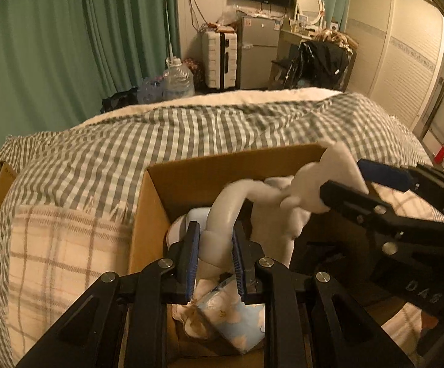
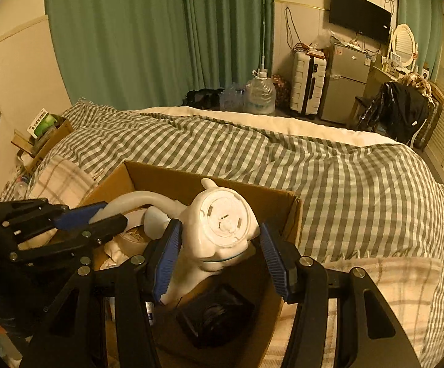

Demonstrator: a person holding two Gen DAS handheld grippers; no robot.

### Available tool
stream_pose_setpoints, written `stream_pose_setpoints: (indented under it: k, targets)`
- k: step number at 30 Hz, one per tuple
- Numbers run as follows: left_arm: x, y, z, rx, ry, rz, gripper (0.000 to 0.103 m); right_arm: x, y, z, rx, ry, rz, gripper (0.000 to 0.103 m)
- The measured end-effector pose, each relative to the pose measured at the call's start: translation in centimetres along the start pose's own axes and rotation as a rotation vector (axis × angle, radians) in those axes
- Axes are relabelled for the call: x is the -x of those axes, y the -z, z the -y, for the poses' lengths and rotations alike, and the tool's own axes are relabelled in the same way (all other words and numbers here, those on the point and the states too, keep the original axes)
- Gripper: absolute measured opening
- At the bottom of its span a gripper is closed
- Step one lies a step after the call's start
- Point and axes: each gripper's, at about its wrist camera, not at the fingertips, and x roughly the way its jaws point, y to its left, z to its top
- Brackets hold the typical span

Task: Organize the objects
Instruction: 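Carry the tube and figurine over the box and open both grippers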

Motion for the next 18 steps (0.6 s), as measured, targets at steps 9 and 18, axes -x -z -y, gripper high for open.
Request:
stream_pose_setpoints:
  k: [9, 18]
  targets:
    - [1.8, 0.5, -0.1, 0.014, -0.042, 0.006, 0.064, 4.1, -0.6, 0.6, -0.052, 0.018, 0.055, 0.063]
    - [11.7, -0.6, 1.2, -0.014, -0.066, 0.162, 0.08, 14.3, -1.9, 0.1, -0.041, 0.098, 0.17, 0.085]
